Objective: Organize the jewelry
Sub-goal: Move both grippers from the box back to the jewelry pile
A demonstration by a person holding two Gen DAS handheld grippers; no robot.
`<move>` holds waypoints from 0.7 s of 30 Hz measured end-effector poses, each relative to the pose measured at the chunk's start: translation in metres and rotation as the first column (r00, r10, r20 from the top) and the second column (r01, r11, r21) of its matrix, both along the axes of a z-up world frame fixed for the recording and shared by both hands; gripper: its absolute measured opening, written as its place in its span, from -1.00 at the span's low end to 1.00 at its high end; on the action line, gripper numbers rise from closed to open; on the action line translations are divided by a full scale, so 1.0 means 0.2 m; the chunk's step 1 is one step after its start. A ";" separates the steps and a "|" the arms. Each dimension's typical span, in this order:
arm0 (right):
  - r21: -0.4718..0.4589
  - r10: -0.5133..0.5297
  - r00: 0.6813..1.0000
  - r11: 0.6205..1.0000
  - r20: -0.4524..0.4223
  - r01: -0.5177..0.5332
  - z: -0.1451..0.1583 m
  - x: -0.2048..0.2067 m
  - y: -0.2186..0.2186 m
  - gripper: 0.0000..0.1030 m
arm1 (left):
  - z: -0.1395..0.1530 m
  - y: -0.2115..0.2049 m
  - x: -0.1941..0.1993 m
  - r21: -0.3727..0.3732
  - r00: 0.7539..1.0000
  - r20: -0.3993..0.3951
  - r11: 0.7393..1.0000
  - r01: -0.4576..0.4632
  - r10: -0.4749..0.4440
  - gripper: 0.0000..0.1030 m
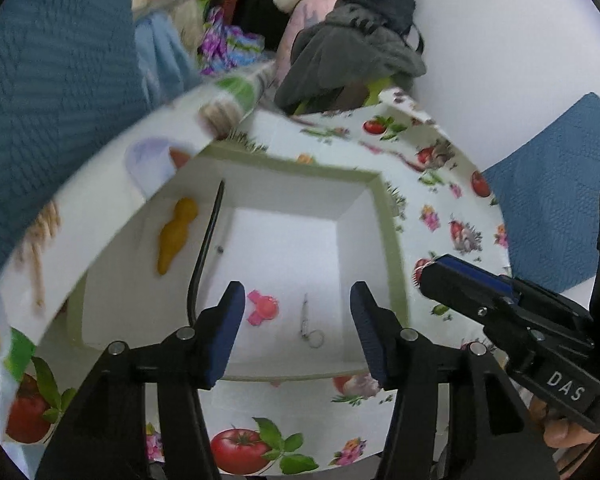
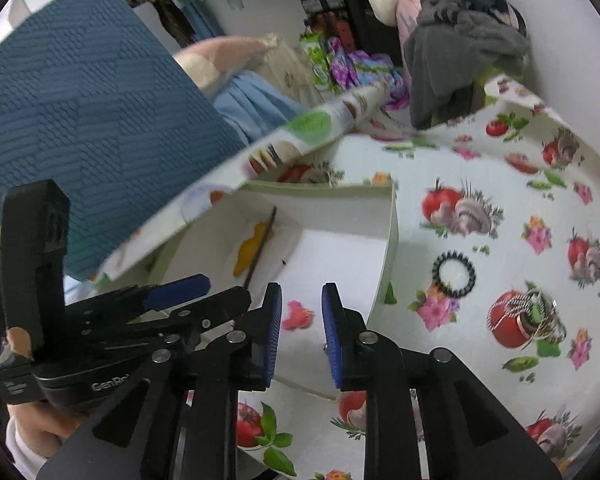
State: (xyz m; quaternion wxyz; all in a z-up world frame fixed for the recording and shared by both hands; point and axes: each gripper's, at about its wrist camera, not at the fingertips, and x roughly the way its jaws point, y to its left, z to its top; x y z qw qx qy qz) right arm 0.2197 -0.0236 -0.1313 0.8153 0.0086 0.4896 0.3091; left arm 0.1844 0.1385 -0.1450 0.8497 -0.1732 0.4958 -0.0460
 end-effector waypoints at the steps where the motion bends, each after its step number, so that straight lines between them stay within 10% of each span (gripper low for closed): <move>1: 0.004 0.000 1.000 1.000 0.014 0.000 0.03 0.00 -0.01 -0.63 | 0.04 -0.02 0.00 0.005 1.000 0.017 1.000 0.004 -0.004 0.08; 11: 0.034 -0.071 0.985 0.997 0.160 0.067 0.31 0.00 -0.34 -0.63 | 0.22 -0.27 0.03 -0.016 0.992 0.110 0.998 0.065 -0.063 0.08; 21: -0.003 -0.234 0.963 0.972 0.137 0.236 0.17 0.10 -0.90 -0.63 | 0.12 -0.67 0.14 -0.046 0.984 0.082 0.985 0.165 -0.161 0.05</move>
